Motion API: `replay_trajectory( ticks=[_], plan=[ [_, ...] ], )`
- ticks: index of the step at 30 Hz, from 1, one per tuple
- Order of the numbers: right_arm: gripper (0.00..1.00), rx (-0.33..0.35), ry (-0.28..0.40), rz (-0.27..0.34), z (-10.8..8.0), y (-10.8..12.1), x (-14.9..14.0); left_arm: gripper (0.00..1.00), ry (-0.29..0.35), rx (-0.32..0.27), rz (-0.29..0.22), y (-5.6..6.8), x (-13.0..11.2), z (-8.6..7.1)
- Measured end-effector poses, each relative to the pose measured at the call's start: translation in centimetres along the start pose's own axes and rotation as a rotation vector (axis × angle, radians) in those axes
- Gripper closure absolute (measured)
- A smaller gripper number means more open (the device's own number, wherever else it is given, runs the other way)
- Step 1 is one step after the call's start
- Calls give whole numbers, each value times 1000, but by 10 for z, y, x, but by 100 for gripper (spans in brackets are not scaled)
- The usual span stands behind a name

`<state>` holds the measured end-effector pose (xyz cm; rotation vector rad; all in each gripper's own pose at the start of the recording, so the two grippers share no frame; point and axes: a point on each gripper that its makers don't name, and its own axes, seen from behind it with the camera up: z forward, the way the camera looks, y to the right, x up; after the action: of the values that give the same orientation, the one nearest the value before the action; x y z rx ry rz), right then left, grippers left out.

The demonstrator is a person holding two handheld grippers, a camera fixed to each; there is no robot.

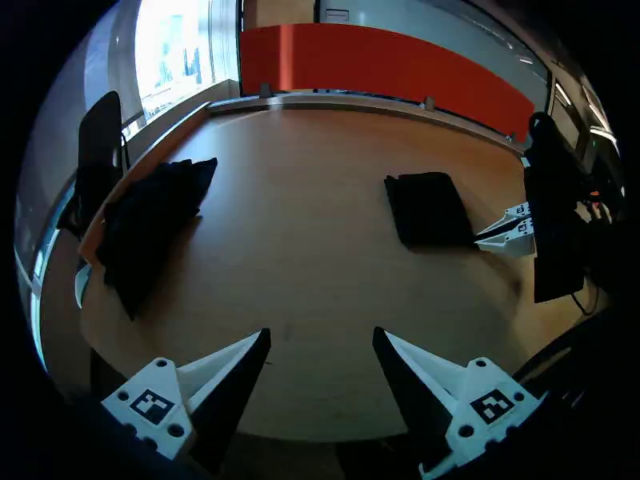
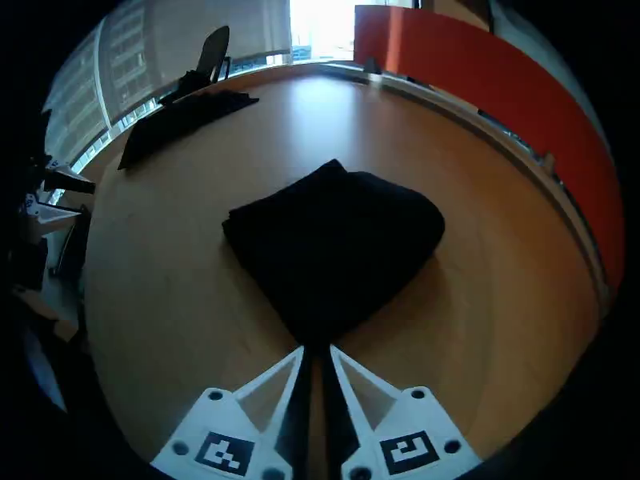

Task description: Fold towel

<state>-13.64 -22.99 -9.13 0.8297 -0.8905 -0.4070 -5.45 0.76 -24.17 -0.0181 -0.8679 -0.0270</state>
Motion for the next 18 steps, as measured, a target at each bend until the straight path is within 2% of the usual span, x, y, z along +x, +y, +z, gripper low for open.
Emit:
replay_trajectory(
  ticks=[9,18],
  plan=[
    [95,3,19,-12,-9,1,11,5,4,-9,2,2,2,3],
    [95,-3,96,-44,-33,9,64,5,24,-28,8,3,14,9]
  ],
)
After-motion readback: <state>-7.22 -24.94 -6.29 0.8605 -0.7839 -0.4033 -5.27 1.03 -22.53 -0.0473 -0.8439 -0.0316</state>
